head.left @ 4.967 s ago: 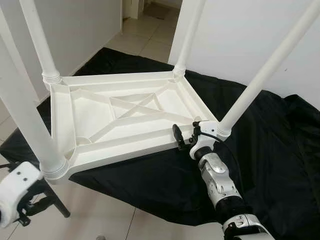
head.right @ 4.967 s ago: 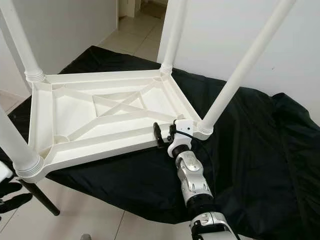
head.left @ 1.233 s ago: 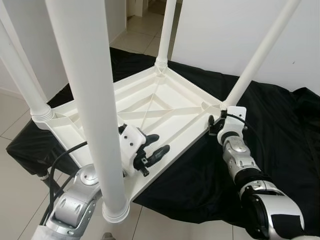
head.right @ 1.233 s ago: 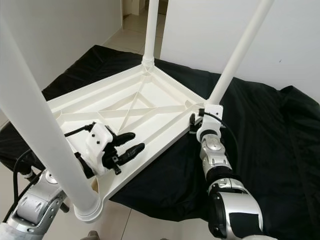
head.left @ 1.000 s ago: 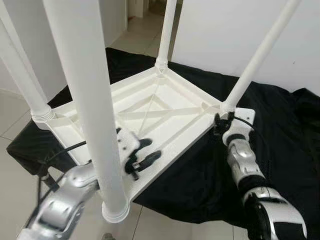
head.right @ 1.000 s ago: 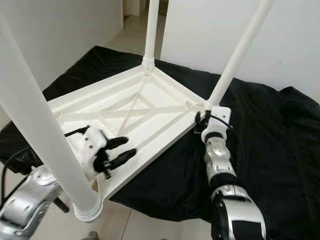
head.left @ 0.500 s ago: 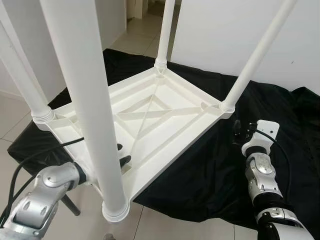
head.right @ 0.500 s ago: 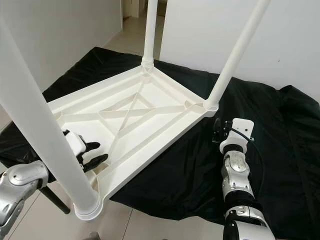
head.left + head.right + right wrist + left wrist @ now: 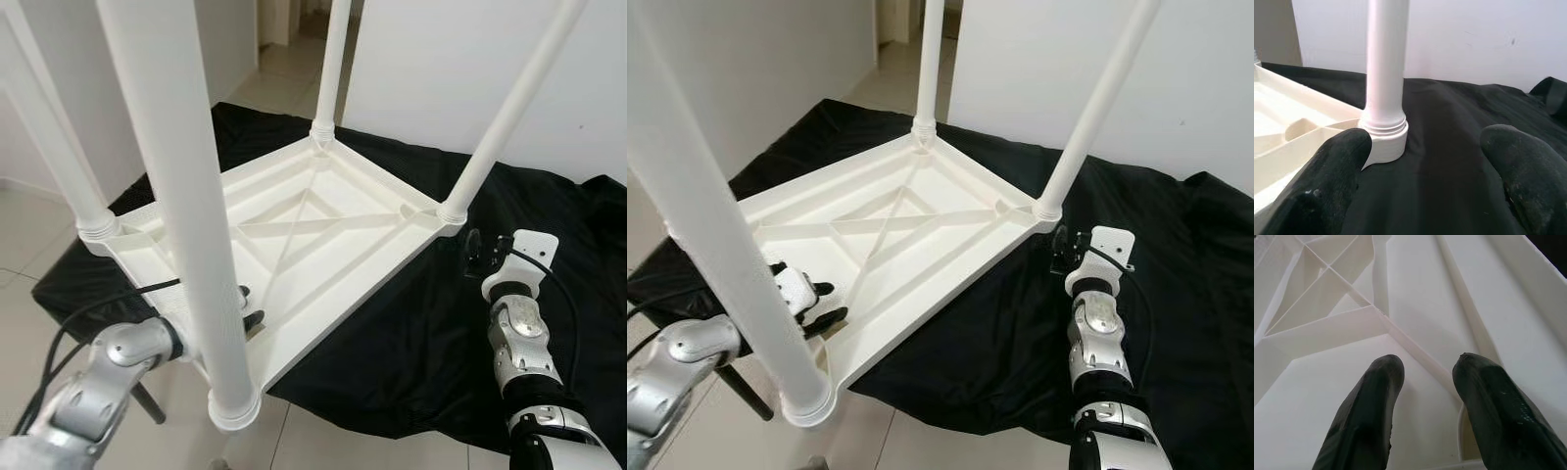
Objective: Building children table
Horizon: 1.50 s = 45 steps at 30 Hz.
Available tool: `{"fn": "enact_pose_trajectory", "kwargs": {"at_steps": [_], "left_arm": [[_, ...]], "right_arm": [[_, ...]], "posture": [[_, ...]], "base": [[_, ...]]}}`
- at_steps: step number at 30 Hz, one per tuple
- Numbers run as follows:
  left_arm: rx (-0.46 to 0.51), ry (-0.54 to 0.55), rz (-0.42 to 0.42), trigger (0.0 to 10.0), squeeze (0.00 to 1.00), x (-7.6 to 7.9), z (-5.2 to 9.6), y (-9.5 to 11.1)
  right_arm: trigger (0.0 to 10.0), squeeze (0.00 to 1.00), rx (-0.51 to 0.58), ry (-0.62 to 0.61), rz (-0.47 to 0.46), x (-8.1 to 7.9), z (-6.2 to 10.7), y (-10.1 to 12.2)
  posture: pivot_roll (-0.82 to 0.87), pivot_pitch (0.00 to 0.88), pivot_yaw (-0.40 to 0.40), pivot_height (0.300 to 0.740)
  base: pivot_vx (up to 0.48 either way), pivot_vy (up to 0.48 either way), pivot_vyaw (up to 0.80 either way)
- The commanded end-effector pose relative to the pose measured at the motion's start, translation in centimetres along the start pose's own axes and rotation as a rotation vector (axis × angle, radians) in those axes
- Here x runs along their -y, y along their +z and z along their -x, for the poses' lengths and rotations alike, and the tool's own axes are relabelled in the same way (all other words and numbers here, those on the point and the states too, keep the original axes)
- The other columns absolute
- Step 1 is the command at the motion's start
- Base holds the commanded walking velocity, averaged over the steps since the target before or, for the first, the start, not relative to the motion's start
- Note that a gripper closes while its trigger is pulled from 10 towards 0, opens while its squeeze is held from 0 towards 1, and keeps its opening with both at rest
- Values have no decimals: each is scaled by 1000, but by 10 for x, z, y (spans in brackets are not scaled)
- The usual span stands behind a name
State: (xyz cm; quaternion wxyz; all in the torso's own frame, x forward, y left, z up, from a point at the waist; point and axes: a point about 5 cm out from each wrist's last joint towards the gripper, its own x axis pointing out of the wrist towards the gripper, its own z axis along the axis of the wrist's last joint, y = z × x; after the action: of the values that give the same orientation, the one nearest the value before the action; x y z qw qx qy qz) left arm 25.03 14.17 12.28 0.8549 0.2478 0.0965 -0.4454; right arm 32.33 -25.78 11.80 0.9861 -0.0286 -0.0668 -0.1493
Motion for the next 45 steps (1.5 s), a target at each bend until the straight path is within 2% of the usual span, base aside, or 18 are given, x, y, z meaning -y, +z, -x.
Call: {"fn": "enact_pose_trajectory", "kwargs": {"at_steps": [1,6,11,16,19,21,22,26,30,31,32,33,34,35,42,44,45], "left_arm": [[-78,-31,48,10000,0,14,-11,-17],[-27,-19,75,10000,0,23,-28,-9],[27,-1,77,10000,0,25,-41,3],[101,10,109,10000,0,19,-43,15],[128,10,110,10000,0,16,-39,18],[168,-7,120,10000,0,5,-23,17],[168,-7,120,10000,0,5,-23,17],[223,-54,138,10000,0,-8,0,18],[196,-139,169,10000,0,-8,12,14],[174,-165,168,10000,67,-7,15,11],[174,-165,168,10000,67,-7,15,11],[164,-177,162,10000,549,-7,17,10],[164,-177,162,10000,549,-7,17,10],[155,-199,162,10000,1000,-7,20,9],[110,-284,112,10000,1000,-4,30,4],[50,-290,54,10000,1000,-5,29,-3],[50,-290,54,10000,1000,-5,29,-3]], "right_arm": [[10000,0,0,-9,-12,0,0,1],[10000,0,1,-17,-23,-1,1,0],[10000,0,-6,-20,-27,-1,4,-1],[10000,0,-8,-22,-27,-2,4,-1],[10000,0,-8,-22,-26,-1,4,-1],[10000,0,-11,-26,-24,1,5,-2],[10000,0,-11,-26,-24,1,5,-2],[10000,0,-16,-23,-23,0,5,-3],[10000,0,-14,-14,-22,-1,4,-2],[10000,0,-10,-6,-19,-1,4,-1],[10000,0,-10,-6,-19,-1,4,-1],[10000,0,-4,11,-19,-3,4,0],[10000,0,-4,11,-19,-3,4,0],[10000,0,4,35,-20,-4,4,2],[10000,0,15,112,-8,-8,5,4],[10000,0,17,117,0,-7,5,5],[10000,0,17,117,0,-7,5,5]], "posture": [[54,0,-65,740],[51,0,-63,740],[47,0,-61,740],[46,0,-60,740],[46,0,-60,740],[50,0,-60,740],[50,0,-60,740],[56,0,-64,740],[62,0,-69,740],[62,0,-69,740],[62,0,-69,740],[62,0,-70,740],[62,0,-70,740],[62,0,-72,740],[59,0,-75,740],[55,0,-75,740],[55,0,-75,740]], "base": [[0,0,0],[0,0,0],[0,0,0],[0,0,0],[0,0,0],[0,0,0],[0,0,0],[0,0,0],[0,0,0],[0,0,0],[0,0,0],[0,0,0],[0,0,0],[0,0,0],[0,0,0],[0,0,0],[0,0,0]]}}
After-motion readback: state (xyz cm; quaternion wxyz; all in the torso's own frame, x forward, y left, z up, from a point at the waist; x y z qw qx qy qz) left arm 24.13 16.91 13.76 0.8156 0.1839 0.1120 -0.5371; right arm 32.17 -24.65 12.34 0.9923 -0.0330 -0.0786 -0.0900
